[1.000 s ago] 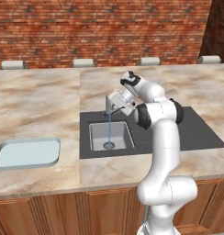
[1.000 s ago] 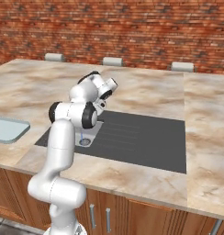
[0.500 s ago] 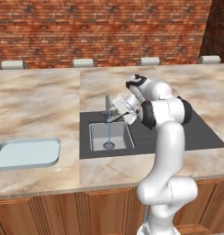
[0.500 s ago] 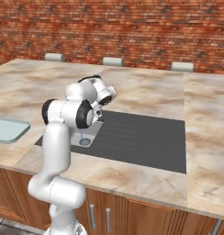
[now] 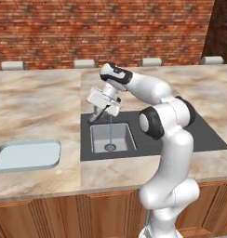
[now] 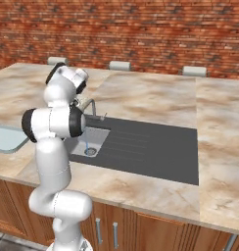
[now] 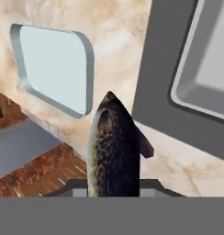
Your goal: Take the fish out of the fridge, briefly rinse it in the sink, and place it on the tray next to the sink.
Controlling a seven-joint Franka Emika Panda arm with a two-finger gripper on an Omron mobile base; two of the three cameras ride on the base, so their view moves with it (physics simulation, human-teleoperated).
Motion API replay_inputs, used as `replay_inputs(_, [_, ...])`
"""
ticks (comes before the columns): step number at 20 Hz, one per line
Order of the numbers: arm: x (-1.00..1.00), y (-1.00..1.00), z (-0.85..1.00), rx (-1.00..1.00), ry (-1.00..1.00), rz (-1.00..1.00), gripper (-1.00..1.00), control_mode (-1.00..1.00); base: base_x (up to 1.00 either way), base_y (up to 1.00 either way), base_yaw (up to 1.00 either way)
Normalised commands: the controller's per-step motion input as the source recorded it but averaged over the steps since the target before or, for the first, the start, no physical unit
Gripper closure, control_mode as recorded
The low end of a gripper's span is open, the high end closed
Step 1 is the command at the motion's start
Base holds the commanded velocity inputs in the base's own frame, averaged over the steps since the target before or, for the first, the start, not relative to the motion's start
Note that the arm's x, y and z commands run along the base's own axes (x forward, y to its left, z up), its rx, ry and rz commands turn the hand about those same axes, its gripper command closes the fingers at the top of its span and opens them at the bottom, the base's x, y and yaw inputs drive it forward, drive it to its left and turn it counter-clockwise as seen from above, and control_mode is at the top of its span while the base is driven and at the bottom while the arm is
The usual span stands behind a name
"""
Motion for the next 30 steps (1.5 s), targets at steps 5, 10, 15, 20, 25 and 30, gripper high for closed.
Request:
replay_inputs(5, [-0.47, 1.00, -0.18, -0.38, -0.12, 0.44, 1.00, -1.00, 0.00, 0.00, 0.00])
replay_inputs(10, [0.05, 1.00, 0.00, -0.12, -0.19, 0.33, 1.00, -1.00, 0.00, 0.00, 0.00])
replay_inputs(15, [0.03, 1.00, -0.08, -0.10, -0.18, 0.30, 1.00, -1.00, 0.00, 0.00, 0.00])
replay_inputs(20, [0.00, 1.00, -0.32, -0.10, -0.27, 0.29, 1.00, -1.00, 0.00, 0.00, 0.00])
replay_inputs(25, [0.00, 1.00, -0.34, -0.06, -0.35, 0.23, 1.00, -1.00, 0.00, 0.00, 0.00])
replay_inputs(30, [0.07, 0.92, -0.92, -0.06, -0.24, 0.18, 1.00, -1.00, 0.00, 0.00, 0.00])
